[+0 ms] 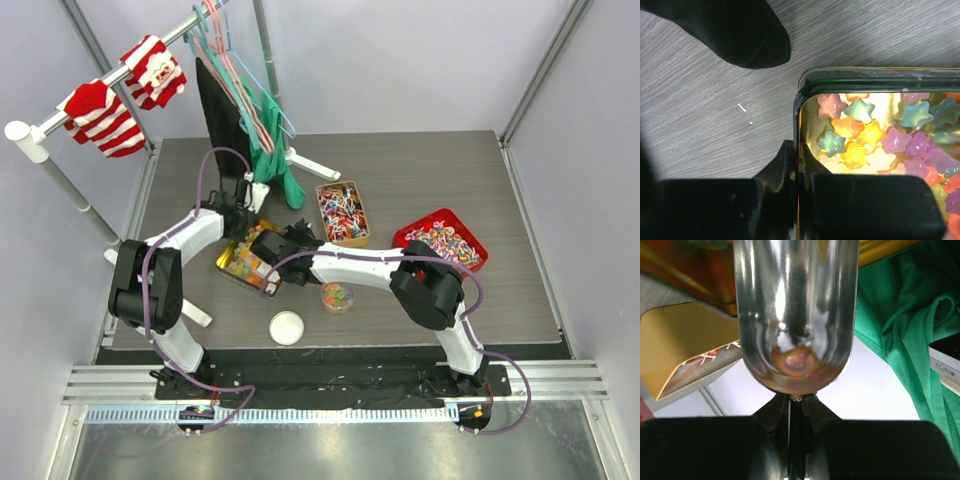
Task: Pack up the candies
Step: Scoop the fake candies from the storage box.
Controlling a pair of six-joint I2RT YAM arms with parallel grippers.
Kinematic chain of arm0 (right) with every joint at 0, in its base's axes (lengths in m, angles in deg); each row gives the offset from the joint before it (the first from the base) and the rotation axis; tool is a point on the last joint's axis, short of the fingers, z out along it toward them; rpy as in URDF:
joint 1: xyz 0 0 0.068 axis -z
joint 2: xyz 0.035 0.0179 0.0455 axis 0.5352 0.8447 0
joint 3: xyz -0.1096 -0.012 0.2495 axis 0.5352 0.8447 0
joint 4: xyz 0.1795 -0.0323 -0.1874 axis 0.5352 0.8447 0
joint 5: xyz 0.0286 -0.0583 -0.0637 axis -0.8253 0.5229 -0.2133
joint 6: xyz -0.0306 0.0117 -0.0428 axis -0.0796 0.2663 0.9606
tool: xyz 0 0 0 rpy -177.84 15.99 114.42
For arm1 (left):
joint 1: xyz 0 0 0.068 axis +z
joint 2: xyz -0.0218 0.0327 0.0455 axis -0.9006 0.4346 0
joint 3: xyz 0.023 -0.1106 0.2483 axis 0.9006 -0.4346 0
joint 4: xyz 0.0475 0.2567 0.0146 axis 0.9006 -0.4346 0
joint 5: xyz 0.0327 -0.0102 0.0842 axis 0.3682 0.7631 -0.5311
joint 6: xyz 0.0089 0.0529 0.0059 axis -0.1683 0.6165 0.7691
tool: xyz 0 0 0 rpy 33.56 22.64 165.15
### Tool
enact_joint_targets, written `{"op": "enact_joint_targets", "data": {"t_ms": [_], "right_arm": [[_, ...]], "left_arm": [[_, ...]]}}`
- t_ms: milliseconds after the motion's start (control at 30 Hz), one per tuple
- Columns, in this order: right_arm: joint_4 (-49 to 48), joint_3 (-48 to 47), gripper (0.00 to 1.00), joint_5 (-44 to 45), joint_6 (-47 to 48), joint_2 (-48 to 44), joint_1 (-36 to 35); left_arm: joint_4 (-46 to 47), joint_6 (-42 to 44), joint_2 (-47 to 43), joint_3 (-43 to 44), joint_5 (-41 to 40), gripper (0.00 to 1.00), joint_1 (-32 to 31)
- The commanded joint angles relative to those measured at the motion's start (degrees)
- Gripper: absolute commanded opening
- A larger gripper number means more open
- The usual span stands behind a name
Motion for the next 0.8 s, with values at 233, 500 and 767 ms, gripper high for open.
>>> {"op": "enact_joint_targets", "data": {"t_ms": [233, 500, 767], "right_arm": [[24.02, -4.69, 0.01, -13.51, -5.37, -3.20, -1.07], [27.54, -9.09, 0.01, -21.35, -10.03, 0.57, -2.73], [31.21, -18.22, 0.01, -23.28, -20.47, 7.34, -3.53]], "left_arm": [[3.56, 1.05, -2.99, 0.14, -0.11, 0.00, -0.06], [3.47, 0.97, -3.34, 0.06, 0.68, 0.00, -0.07], [3.47, 0.18, -3.43, 0.05, -0.55, 0.00, -0.07]]}}
